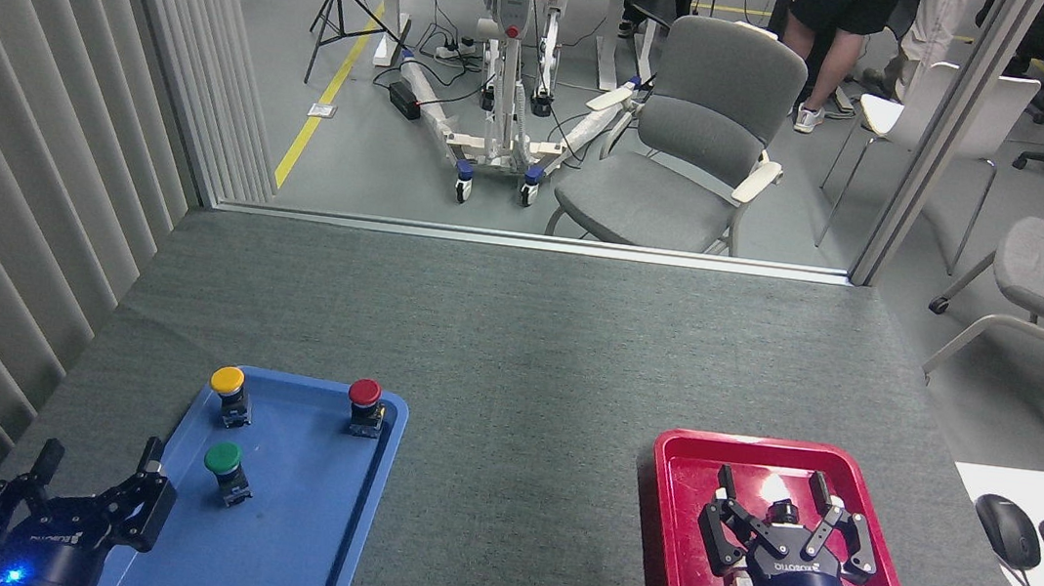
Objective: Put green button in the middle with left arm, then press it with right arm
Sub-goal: 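Open the left hand and move it toward the green button, then reach the left hand over the green button and grasp it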
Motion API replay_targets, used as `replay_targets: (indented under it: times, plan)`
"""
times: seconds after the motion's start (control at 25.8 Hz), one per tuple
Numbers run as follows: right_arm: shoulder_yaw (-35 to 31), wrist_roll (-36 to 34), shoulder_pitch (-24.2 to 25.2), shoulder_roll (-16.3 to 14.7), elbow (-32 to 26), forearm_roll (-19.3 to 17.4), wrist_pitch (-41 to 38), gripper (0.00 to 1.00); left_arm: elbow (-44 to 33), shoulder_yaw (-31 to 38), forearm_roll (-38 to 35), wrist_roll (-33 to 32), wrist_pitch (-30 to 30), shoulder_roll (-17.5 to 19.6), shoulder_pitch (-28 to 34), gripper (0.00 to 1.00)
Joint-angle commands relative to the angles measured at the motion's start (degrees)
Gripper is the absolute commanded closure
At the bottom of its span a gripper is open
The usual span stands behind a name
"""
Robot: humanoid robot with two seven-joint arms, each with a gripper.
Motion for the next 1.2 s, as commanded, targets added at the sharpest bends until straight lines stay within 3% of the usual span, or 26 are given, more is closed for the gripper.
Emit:
replay_targets:
  times: [0.0, 0.23, 0.54, 0.74, 0.85, 0.97, 1.17]
  plan:
    - [-0.1, 0.06, -0.42, 0.18, 0.05, -0.03, 0.0, 0.0, -0.73, 0.1, -0.22, -0.02, 0.7, -0.04, 0.17, 0.0]
    - [-0.01, 0.5, -0.86, -0.08, 0.4, -0.2, -0.09, 0.0, -0.9, 0.1, 0.66, -6.96, 4.13, 0.14, 0.26, 0.0]
    - [0.08, 0.59, -0.06, 0.0, 0.4, -0.55, -0.18, 0.0, -0.99, -0.61, -1.53, -5.03, 3.69, -5.4, 1.49, 0.01]
    - [-0.01, 0.5, -0.33, -0.17, 0.4, -0.82, -0.18, 0.0, 2.17, -0.69, -13.75, -1.51, 3.78, -11.82, 1.22, 0.02]
    - [0.08, 0.68, -0.15, 0.0, 0.4, -0.73, -0.18, 0.0, 3.93, -0.69, -14.1, 1.39, 4.22, -12.7, 0.7, 0.02]
    - [0.08, 1.64, -0.33, 0.18, 0.4, -0.73, -0.18, 0.0, 7.8, -0.69, -14.54, 2.01, 4.66, -15.77, -0.88, 0.02]
    - [-0.1, 2.08, -0.68, 0.18, 0.4, -0.82, -0.18, 0.0, 16.76, -0.87, -14.63, 5.08, 7.12, -16.48, -6.07, 0.02]
